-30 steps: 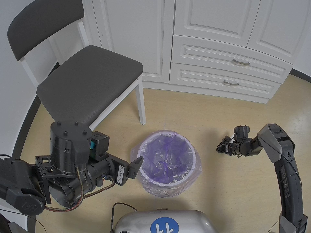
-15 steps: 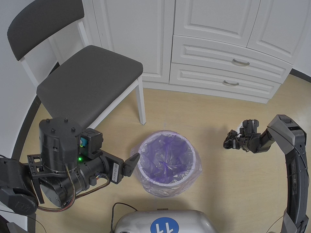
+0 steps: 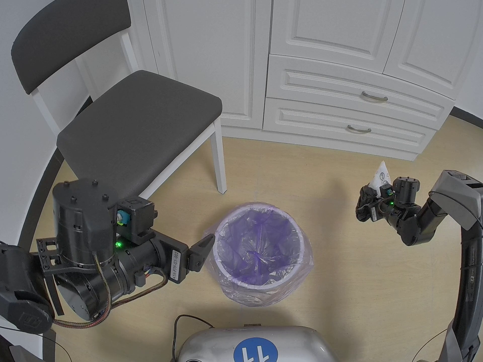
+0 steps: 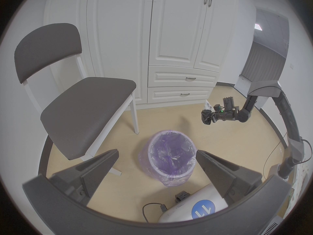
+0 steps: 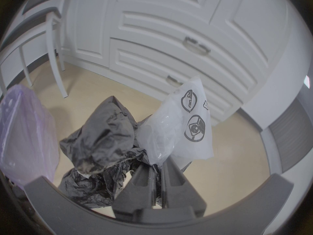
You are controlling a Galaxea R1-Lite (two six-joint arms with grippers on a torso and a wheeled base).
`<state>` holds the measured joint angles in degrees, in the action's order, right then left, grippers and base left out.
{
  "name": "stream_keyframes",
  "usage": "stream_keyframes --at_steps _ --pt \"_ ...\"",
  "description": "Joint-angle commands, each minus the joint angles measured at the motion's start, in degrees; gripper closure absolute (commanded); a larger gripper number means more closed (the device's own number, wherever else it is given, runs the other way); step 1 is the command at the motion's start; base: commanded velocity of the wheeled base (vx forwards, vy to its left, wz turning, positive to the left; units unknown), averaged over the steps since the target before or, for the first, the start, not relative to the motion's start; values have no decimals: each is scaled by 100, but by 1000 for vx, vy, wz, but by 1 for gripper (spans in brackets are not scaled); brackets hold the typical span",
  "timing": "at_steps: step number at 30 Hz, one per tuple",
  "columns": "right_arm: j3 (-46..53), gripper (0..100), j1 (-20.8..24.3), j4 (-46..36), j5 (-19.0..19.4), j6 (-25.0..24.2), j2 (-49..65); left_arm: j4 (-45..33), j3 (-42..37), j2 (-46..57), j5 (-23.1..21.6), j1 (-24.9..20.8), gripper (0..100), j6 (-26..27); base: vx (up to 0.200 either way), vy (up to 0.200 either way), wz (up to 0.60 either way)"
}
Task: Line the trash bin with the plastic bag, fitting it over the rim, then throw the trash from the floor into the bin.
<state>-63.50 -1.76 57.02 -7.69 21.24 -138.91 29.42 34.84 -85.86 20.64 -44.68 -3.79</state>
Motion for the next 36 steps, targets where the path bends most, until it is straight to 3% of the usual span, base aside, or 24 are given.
stream_keyframes --at_steps 1,11,14,17,22,28,36 --pt "954 100 35 758 13 592 831 3 5 219 2 38 0 107 0 0 0" --pt "2360 100 26 2340 180 1454 1877 3 -4 1071 -7 302 0 599 0 0 0" --pt "2896 100 44 3237 268 2060 2026 3 -12 1308 2 390 0 739 0 0 0" --pt "3151 100 44 3298 418 2579 2175 3 -30 1546 2 469 0 880 0 0 0" --pt "3397 100 228 3298 840 2605 2465 3 -56 1906 2 557 0 1091 0 0 0" --pt "3643 100 677 3298 936 2596 2817 12 -91 2442 -7 609 0 1390 0 0 0" --pt "4206 100 1837 3298 936 2605 3221 12 -215 3198 -34 776 0 2005 0 0 0"
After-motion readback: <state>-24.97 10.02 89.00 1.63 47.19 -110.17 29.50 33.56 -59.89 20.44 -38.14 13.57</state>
